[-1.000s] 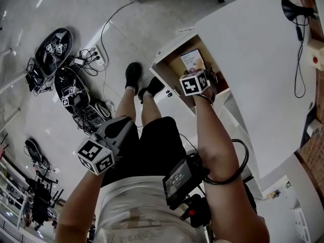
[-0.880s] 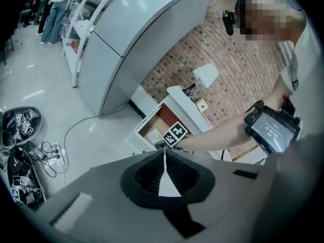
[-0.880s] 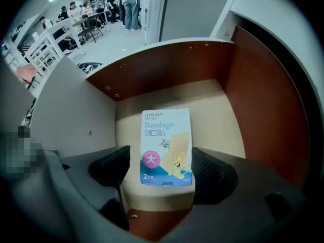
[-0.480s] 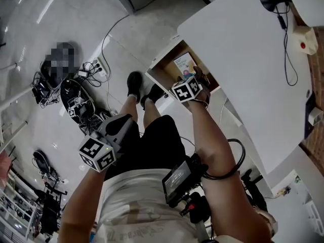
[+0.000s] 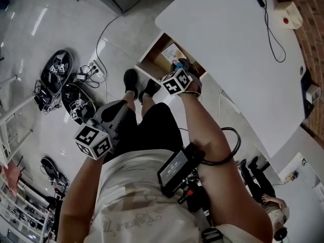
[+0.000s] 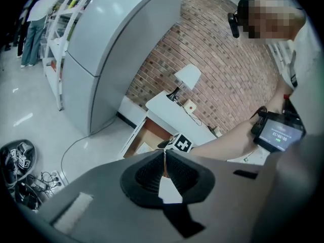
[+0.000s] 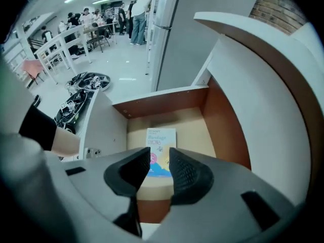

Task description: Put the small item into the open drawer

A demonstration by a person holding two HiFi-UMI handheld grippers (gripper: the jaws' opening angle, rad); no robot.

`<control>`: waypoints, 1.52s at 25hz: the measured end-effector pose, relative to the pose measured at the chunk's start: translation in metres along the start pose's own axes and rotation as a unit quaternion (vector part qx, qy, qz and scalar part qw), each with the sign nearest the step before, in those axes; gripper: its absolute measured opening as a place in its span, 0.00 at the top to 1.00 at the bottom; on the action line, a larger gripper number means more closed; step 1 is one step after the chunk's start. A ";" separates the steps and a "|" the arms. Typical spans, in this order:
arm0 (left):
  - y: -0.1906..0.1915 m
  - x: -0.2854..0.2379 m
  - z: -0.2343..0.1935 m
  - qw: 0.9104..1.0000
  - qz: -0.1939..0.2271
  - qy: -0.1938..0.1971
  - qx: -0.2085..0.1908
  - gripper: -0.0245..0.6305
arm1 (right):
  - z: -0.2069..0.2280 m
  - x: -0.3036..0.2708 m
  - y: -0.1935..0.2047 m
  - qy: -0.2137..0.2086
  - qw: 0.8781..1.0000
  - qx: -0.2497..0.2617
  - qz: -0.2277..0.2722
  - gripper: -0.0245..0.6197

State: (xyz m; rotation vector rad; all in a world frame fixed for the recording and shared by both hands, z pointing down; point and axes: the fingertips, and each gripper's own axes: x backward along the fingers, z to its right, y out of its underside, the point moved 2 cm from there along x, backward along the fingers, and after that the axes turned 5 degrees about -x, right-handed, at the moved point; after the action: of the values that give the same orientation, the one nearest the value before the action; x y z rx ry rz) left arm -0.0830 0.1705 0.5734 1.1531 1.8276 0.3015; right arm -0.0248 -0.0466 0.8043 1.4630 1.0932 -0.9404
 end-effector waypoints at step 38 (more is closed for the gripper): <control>-0.107 -0.032 0.035 0.964 -0.066 0.168 -0.194 0.94 | 0.021 0.237 0.005 -0.002 0.923 -0.322 0.210 0.95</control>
State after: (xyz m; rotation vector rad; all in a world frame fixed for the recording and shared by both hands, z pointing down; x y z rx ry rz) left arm -0.1131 0.0788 0.5074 0.7351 2.0087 0.7791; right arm 0.0458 -0.0323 0.5771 1.0694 0.9094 -0.2348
